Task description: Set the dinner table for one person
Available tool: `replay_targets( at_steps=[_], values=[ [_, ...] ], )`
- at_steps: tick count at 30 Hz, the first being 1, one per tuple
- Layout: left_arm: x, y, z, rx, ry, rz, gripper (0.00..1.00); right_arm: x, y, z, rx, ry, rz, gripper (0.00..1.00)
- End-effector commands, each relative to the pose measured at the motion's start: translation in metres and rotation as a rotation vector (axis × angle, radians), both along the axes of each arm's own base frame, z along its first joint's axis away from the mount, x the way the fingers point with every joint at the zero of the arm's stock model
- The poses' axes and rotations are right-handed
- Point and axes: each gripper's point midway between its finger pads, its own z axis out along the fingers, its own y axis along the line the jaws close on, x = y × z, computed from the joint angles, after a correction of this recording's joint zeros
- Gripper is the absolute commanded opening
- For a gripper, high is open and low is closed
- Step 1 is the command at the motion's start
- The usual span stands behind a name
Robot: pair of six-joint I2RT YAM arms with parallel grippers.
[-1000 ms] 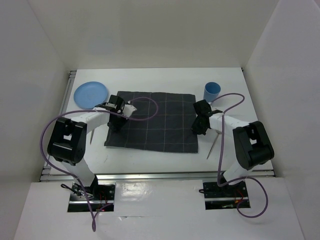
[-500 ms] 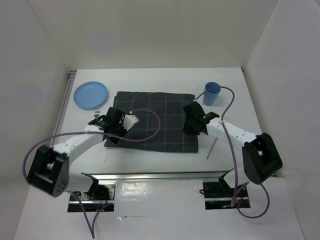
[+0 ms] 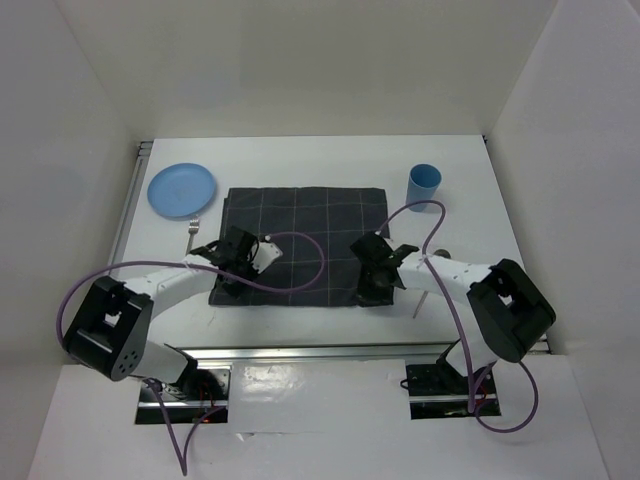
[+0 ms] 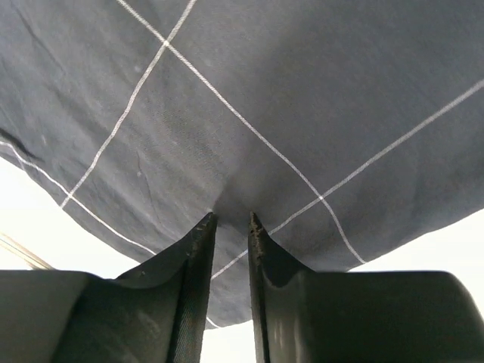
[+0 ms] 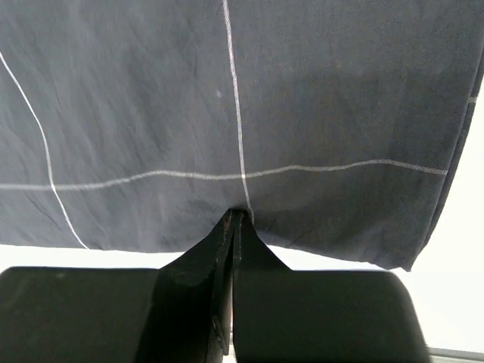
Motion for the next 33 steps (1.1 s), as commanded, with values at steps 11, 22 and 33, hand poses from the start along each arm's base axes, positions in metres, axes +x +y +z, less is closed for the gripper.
replay_targets(
  at_steps=[11,22,33],
  values=[
    [-0.042,-0.027,0.045,-0.171,0.062,-0.156,0.39,0.012,0.017,0.030,-0.046,-0.100,0.062,0.00],
    [-0.054,-0.002,-0.003,-0.039,0.126,-0.093,0.36,0.020,0.137,0.054,0.238,-0.253,0.474,0.00],
    [-0.058,-0.006,-0.008,-0.062,0.138,-0.130,0.35,-0.011,0.123,-0.018,0.170,0.010,0.504,0.00]
  ],
)
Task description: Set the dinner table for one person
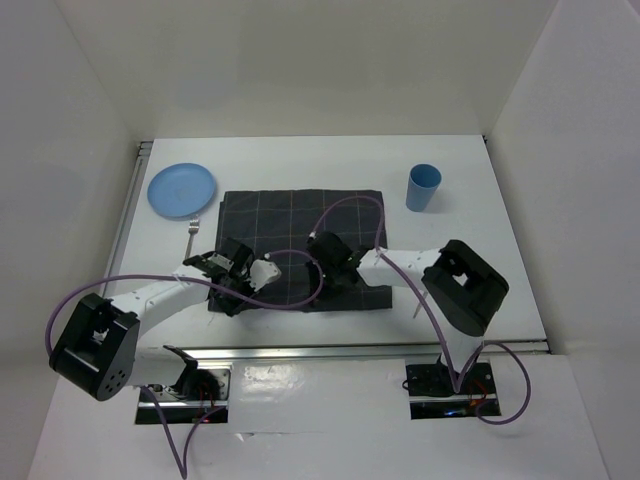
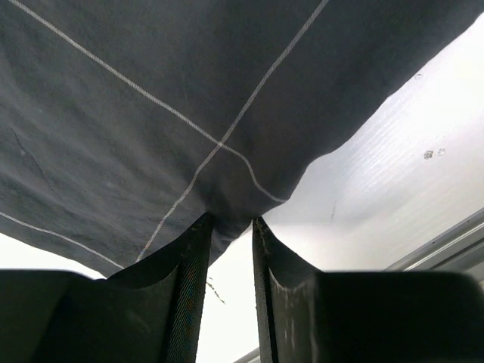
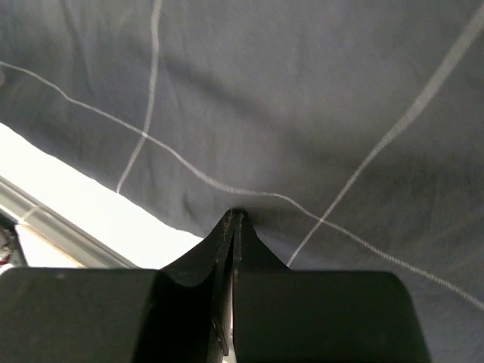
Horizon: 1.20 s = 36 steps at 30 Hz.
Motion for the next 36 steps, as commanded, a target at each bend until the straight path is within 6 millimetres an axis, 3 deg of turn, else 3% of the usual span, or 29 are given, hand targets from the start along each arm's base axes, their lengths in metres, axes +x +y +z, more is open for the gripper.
replay_targets(
  at_steps=[1,3,6,7,8,9,11,14,18,21,25,29,32,33,35,36],
  values=[
    [0.000,-0.002,-0.004,-0.007,-0.014,-0.031,0.35,-0.008,-0.008,-0.025,-0.082,0.062,0.036,0.00],
    [0.001,0.000,-0.004,0.001,-0.018,-0.029,0.35,-0.005,-0.010,-0.027,-0.090,0.070,0.026,0.00],
    [0.003,-0.001,0.004,-0.014,-0.050,-0.028,0.35,0.000,-0.015,-0.014,-0.086,0.046,0.021,0.00],
    [0.001,-0.002,0.007,-0.026,-0.051,-0.032,0.35,0.013,-0.013,0.005,-0.071,-0.005,-0.004,0.00],
    [0.002,-0.003,0.013,-0.035,-0.061,-0.022,0.35,0.014,-0.019,0.011,-0.098,-0.014,-0.006,0.00],
    [0.008,-0.009,0.028,-0.070,-0.106,-0.026,0.37,0.029,-0.023,0.024,-0.115,-0.062,-0.046,0.00],
    [0.016,-0.013,0.046,-0.102,-0.160,-0.014,0.39,0.041,-0.035,0.038,-0.136,-0.079,-0.100,0.00],
    [0.030,-0.017,0.072,-0.152,-0.220,0.029,0.40,0.061,-0.073,0.044,-0.207,-0.050,-0.218,0.00],
    [0.045,-0.011,0.069,-0.136,-0.220,0.100,0.42,0.086,-0.119,0.030,-0.277,-0.014,-0.344,0.00],
    [0.065,0.010,0.057,-0.080,-0.223,0.195,0.42,0.101,-0.145,0.017,-0.302,-0.008,-0.417,0.00],
    [0.098,0.041,0.068,-0.121,-0.248,0.384,0.42,0.115,-0.166,0.005,-0.320,-0.015,-0.473,0.00],
    [0.128,0.072,0.083,-0.130,-0.309,0.503,0.42,0.106,-0.184,-0.021,-0.359,0.058,-0.502,0.00],
    [0.142,0.091,0.088,-0.142,-0.315,0.572,0.42,0.105,-0.180,-0.023,-0.333,0.064,-0.482,0.00],
    [0.154,0.094,0.102,-0.177,-0.335,0.589,0.42,0.104,-0.178,-0.023,-0.323,0.070,-0.478,0.00],
    [0.161,0.101,0.113,-0.300,-0.284,0.625,0.42,0.105,-0.177,-0.019,-0.317,0.062,-0.479,0.00],
    [0.178,0.119,0.125,-0.338,-0.299,0.677,0.42,0.106,-0.175,-0.014,-0.300,0.053,-0.477,0.00]
  ],
)
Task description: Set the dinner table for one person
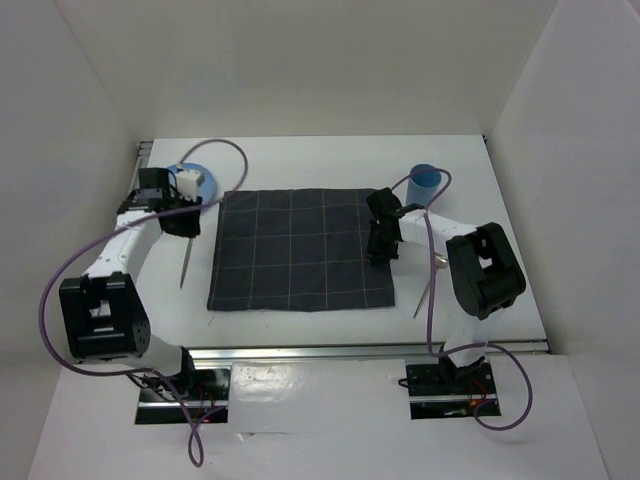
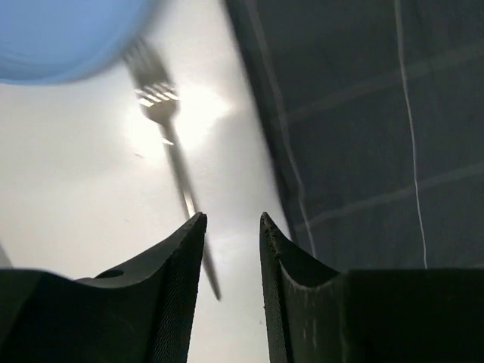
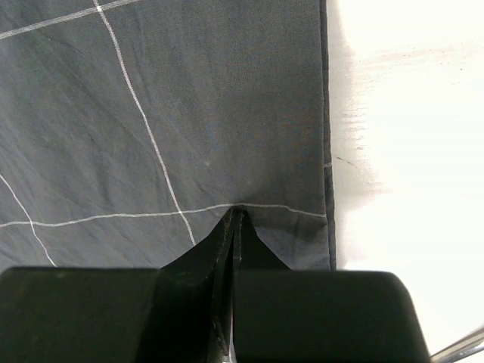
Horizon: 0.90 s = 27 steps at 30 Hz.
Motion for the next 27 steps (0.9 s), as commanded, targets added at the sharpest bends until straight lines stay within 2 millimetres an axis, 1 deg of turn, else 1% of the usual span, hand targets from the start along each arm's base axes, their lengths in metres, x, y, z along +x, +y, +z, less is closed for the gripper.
replay_targets(
  at_steps=[1,2,3,4,5,6,7,8,9,10,11,12,13,14,15,16,17,18,19,20,21,22,23,24,25,26,27],
  values=[
    [0.040,0.018,0.037,-0.199,-0.079,0.086,0.42,-0.007,-0.006,-0.006,-0.012,0.009,0.010,0.00],
    [0.056,0.029,0.054,-0.204,-0.117,0.118,0.42,0.000,-0.003,0.003,-0.001,-0.020,0.010,0.00],
    [0.067,0.040,0.041,-0.215,-0.082,0.163,0.42,0.003,-0.004,0.008,-0.008,-0.033,0.005,0.00],
    [0.075,0.059,0.039,-0.208,-0.079,0.241,0.42,0.004,-0.005,0.013,-0.012,-0.043,0.025,0.00],
    [0.091,0.071,0.050,-0.204,-0.110,0.268,0.42,0.010,-0.001,0.023,0.005,-0.070,0.045,0.00],
    [0.099,0.081,0.048,-0.213,-0.115,0.298,0.42,0.013,0.000,0.029,0.007,-0.089,0.057,0.00],
    [0.105,0.096,0.030,-0.252,-0.079,0.338,0.42,0.014,0.000,0.032,0.006,-0.099,0.066,0.00],
    [0.110,0.101,0.028,-0.309,-0.076,0.364,0.44,0.016,0.005,0.037,0.008,-0.113,0.085,0.00],
    [0.122,0.110,0.036,-0.348,-0.110,0.375,0.44,0.020,0.009,0.042,0.024,-0.125,0.089,0.00],
    [0.123,0.123,0.035,-0.405,-0.112,0.399,0.45,0.018,0.008,0.041,0.019,-0.114,0.089,0.00],
    [0.128,0.132,0.017,-0.440,-0.080,0.429,0.45,0.021,0.009,0.045,0.024,-0.125,0.089,0.00],
    [0.139,0.145,0.026,-0.441,-0.105,0.435,0.45,0.023,0.012,0.048,0.036,-0.130,0.093,0.01],
    [0.139,0.160,0.021,-0.437,-0.096,0.466,0.46,0.023,0.014,0.052,0.048,-0.135,0.097,0.01],
    [0.144,0.166,0.009,-0.421,-0.056,0.462,0.46,0.023,0.013,0.051,0.044,-0.137,0.108,0.02],
    [0.142,0.176,0.003,-0.404,-0.038,0.493,0.47,0.022,0.015,0.052,0.053,-0.134,0.113,0.02],
    [0.139,0.188,-0.006,-0.348,-0.019,0.526,0.47,0.025,0.016,0.055,0.052,-0.144,0.123,0.04],
    [0.137,0.193,-0.008,-0.317,-0.017,0.538,0.47,0.027,0.017,0.057,0.051,-0.154,0.132,0.04],
    [0.136,0.198,-0.018,-0.292,-0.007,0.558,0.49,0.028,0.019,0.061,0.060,-0.156,0.136,0.05],
    [0.133,0.204,-0.019,-0.258,-0.012,0.581,0.49,0.028,0.018,0.061,0.056,-0.157,0.146,0.05],
    [0.133,0.207,-0.018,-0.245,-0.021,0.587,0.50,0.028,0.018,0.060,0.047,-0.143,0.154,0.05],
    [0.135,0.210,-0.016,-0.226,-0.046,0.581,0.50,0.029,0.018,0.063,0.048,-0.144,0.155,0.05],
    [0.134,0.209,-0.015,-0.224,-0.052,0.581,0.53,0.034,0.020,0.065,0.046,-0.151,0.163,0.05],
    [0.134,0.215,-0.014,-0.195,-0.060,0.588,0.53,0.033,0.019,0.061,0.036,-0.135,0.173,0.07],
    [0.131,0.215,-0.018,-0.190,-0.050,0.595,0.53,0.032,0.019,0.060,0.032,-0.122,0.173,0.11],
    [0.132,0.219,-0.017,-0.174,-0.057,0.604,0.55,0.038,0.018,0.062,0.018,-0.136,0.180,0.18],
    [0.130,0.223,-0.023,-0.157,-0.045,0.620,0.55,0.036,0.015,0.055,-0.001,-0.112,0.176,0.20],
    [0.131,0.227,-0.019,-0.137,-0.054,0.615,0.55,0.038,0.014,0.055,-0.014,-0.111,0.181,0.20]
  ],
)
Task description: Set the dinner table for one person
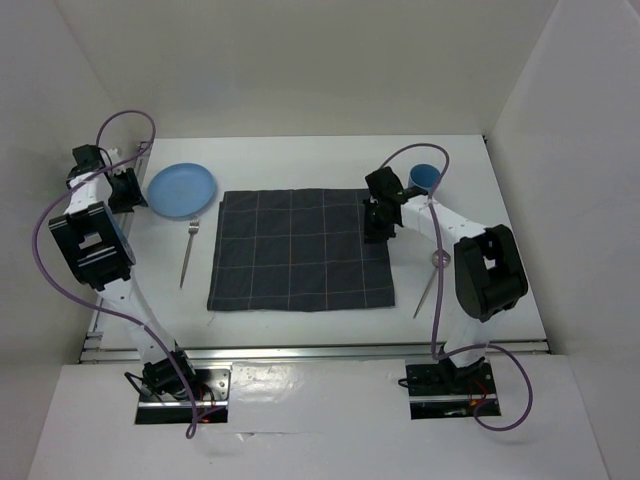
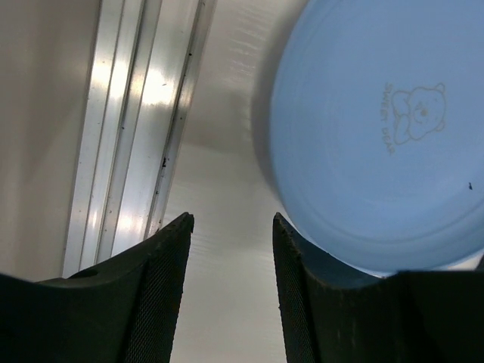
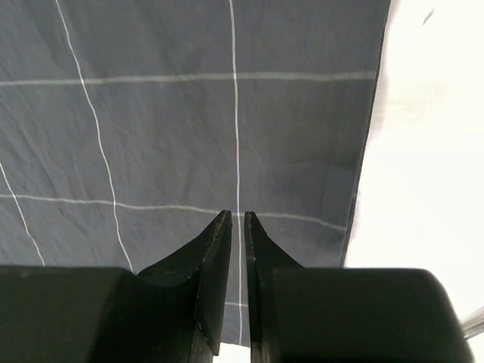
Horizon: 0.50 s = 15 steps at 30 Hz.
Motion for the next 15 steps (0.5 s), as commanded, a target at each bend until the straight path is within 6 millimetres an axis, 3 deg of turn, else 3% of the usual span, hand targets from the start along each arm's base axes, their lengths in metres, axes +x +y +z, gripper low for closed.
replay_targets(
  at_steps=[1,6,10,12,15],
  values=[
    [0.004,0.018,0.017,0.097,-0.027,0.025,0.55,0.011,-0.002,0.008,-0.047,-0.015,0.024,0.20],
    [0.012,0.005,0.013,0.047,-0.057,-0.055,0.55,0.013,-0.005,0.004,-0.083,0.025,0.017,0.20],
    [0.016,-0.010,-0.004,-0.042,-0.053,-0.116,0.55,0.015,-0.006,0.009,-0.090,0.021,0.013,0.20],
    [0.019,-0.028,-0.002,-0.124,-0.078,-0.179,0.55,0.016,-0.007,0.011,-0.099,0.020,0.009,0.20],
    [0.023,-0.032,-0.003,-0.142,-0.109,-0.190,0.55,0.018,-0.008,0.018,-0.107,0.014,0.004,0.20]
  ],
)
